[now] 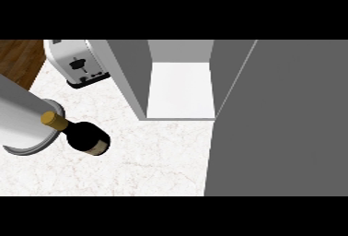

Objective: Pick up the wine, place it into the cabinet and close the cabinet

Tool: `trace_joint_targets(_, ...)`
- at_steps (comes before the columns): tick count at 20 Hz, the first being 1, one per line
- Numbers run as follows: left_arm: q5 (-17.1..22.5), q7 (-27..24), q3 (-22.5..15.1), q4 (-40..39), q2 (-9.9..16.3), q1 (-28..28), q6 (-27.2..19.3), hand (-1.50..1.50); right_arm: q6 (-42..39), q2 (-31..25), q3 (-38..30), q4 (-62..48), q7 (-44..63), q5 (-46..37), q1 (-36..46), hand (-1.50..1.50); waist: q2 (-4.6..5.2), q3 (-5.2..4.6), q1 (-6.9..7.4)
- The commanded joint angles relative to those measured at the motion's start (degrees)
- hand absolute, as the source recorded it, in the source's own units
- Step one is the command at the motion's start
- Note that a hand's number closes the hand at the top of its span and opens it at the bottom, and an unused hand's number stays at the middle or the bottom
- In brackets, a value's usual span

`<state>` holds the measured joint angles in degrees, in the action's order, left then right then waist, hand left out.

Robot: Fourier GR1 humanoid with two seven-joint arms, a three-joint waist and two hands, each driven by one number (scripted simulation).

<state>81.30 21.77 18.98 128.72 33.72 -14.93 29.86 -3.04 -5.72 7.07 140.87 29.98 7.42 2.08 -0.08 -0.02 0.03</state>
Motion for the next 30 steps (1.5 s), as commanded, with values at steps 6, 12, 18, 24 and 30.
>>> trace_joint_targets(6, -10.4, -0.6, 1.7, -16.6, -5.1, 7.6, 7.7, -1.50, -0.5, 0.7, -0.4, 0.0, 0.3, 1.6, 1.8, -1.50, 0.14, -0.01, -0.25)
trace_joint_targets(12, -17.8, -1.8, 1.7, -23.1, -6.9, 14.0, 5.5, -1.50, 2.5, 1.9, 2.4, 4.6, 5.8, -0.8, 3.3, -1.50, 0.10, -0.03, -0.39)
trace_joint_targets(18, -26.5, -4.7, 2.5, -33.1, -8.3, 19.2, 9.7, -1.50, 1.3, 1.7, 0.1, 3.7, 4.9, 1.2, 4.6, -1.50, 0.11, -0.02, -0.37)
trace_joint_targets(24, -34.7, -9.6, 3.1, -46.7, -8.8, 24.5, 16.4, -1.50, -1.5, 0.7, -3.3, 2.2, 2.3, 4.0, 2.8, -1.50, 0.16, 0.00, -0.49)
trace_joint_targets(30, -46.5, -16.5, 2.5, -54.6, -12.1, 27.2, 17.9, -1.50, -0.5, 1.9, 0.9, 8.4, 4.7, 1.4, -1.5, -1.50, 0.13, -0.01, -0.98)
